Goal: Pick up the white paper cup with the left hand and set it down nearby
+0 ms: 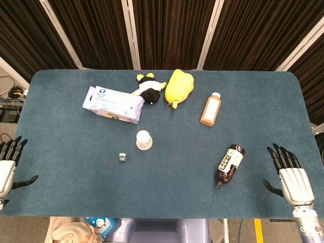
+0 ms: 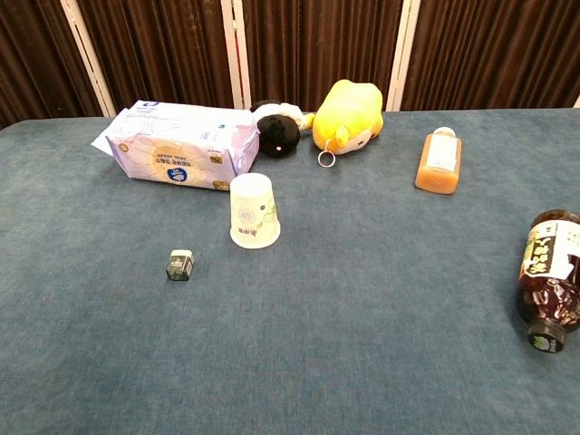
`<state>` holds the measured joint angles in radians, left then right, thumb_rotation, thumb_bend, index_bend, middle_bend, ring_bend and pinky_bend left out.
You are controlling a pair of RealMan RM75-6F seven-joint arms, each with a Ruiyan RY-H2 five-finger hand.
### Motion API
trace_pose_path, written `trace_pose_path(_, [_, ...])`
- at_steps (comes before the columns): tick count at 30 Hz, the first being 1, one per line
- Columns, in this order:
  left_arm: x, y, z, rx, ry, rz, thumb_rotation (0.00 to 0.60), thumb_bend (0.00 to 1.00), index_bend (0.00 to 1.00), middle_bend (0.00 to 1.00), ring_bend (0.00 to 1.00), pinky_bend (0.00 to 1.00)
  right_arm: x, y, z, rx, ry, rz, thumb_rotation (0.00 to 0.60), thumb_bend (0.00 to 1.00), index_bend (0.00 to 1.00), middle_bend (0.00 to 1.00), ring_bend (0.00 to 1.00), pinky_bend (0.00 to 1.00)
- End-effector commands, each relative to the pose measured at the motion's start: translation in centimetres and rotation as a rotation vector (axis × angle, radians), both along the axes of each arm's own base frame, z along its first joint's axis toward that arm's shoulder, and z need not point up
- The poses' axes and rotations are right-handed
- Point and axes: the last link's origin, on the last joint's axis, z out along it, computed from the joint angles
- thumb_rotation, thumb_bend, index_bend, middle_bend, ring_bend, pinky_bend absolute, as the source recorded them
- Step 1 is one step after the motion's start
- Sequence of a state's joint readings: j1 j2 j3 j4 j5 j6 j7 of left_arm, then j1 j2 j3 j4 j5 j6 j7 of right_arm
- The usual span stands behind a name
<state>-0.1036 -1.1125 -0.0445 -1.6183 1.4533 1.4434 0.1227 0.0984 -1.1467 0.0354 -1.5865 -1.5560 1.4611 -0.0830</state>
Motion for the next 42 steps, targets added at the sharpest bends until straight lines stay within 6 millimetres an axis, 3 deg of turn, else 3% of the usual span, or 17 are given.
trace_pose_path(1, [0.0, 0.0, -0.1, -0.006, 0.006, 0.004, 0.6, 0.06, 0.0, 0.0, 0.0, 0.03, 0.0, 0.0, 0.1, 0.0, -0.012, -0.007, 0.6, 0.24, 0.0, 0.0, 0.0, 0.11])
trace_pose_path(26, [0.0, -0.7, 0.1, -0.012, 0.011, 0.006, 0.6, 0.06, 0.0, 0.0, 0.0, 0.03, 0.3, 0.3, 0.0, 0.005, -0.014, 0.004, 0.6, 0.24, 0.0, 0.0, 0.0, 0.11])
trace_pose_path(42, [1.9, 1.4, -1.3, -0.063, 0.025, -0.075, 0.6, 0.06, 0.0, 0.0, 0.0, 0.05, -0.3, 1.3, 1.3, -0.024, -0.028, -0.029, 0.6, 0.24, 0.0, 0.0, 0.0, 0.11])
